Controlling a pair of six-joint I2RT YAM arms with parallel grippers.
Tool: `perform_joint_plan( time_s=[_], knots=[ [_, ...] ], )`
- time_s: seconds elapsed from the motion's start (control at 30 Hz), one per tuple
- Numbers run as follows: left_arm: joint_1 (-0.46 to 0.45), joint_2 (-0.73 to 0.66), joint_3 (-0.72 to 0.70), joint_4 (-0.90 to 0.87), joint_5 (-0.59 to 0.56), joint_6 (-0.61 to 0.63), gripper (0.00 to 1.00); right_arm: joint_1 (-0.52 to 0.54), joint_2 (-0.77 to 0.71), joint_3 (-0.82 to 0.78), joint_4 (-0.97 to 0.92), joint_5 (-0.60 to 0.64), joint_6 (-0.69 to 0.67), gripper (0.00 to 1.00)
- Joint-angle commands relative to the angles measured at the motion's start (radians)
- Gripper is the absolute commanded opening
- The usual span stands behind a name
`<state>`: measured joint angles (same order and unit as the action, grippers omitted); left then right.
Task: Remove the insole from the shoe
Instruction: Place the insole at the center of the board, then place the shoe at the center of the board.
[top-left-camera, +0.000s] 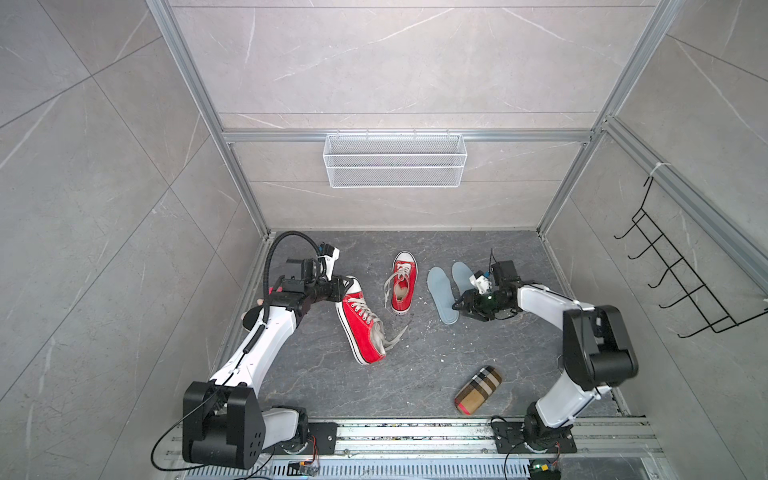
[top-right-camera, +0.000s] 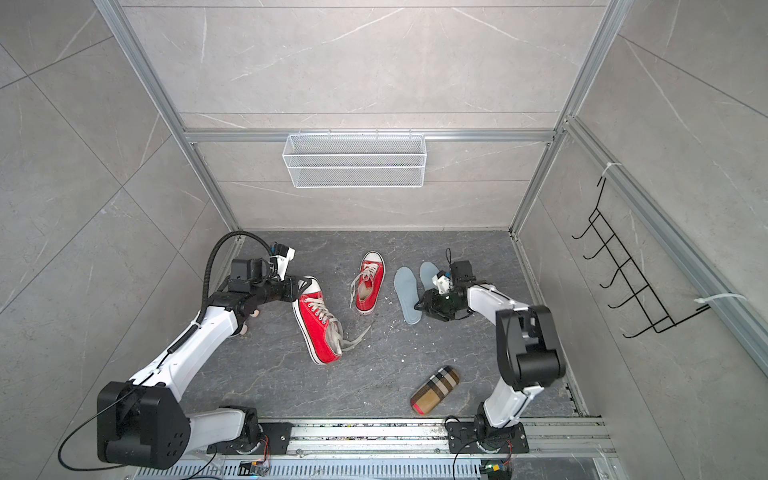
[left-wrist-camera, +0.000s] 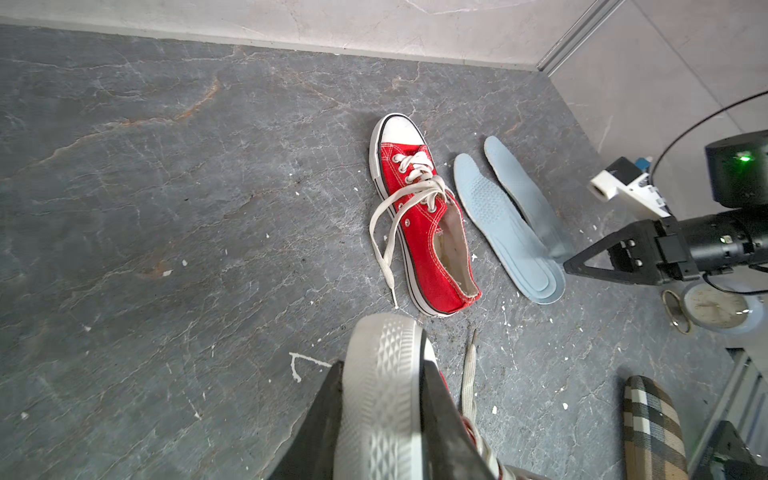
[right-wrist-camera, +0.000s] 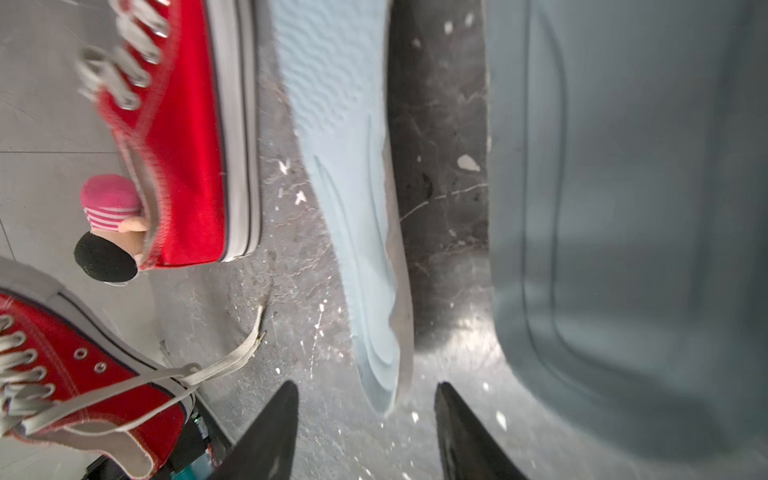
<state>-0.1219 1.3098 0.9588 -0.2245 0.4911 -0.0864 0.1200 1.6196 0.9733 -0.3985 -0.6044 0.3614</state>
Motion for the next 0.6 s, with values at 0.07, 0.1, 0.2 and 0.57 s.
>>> perform_joint_plan(
  time_s=[0.07, 0.1, 0.2, 0.57],
  knots=[
    [0.049, 0.181, 0.205, 0.14, 0.324, 0.087, 0.0, -0.005, -0.265, -0.086, -0.029, 0.104, -0.041, 0.67],
    [0.05, 0.232, 0.255, 0.12, 0.359, 0.103, 0.0, -0.005, -0.298, -0.097, -0.035, 0.103, -0.046, 0.67],
    [0.05, 0.407, 0.439, 0.019, 0.469, 0.171, 0.0, -0.005, -0.385, -0.13, -0.047, 0.075, -0.058, 0.7],
    [0.05, 0.902, 0.991, -0.281, 0.564, 0.289, 0.0, -0.005, -0.472, -0.168, -0.123, 0.057, -0.09, 0.72]
  ],
)
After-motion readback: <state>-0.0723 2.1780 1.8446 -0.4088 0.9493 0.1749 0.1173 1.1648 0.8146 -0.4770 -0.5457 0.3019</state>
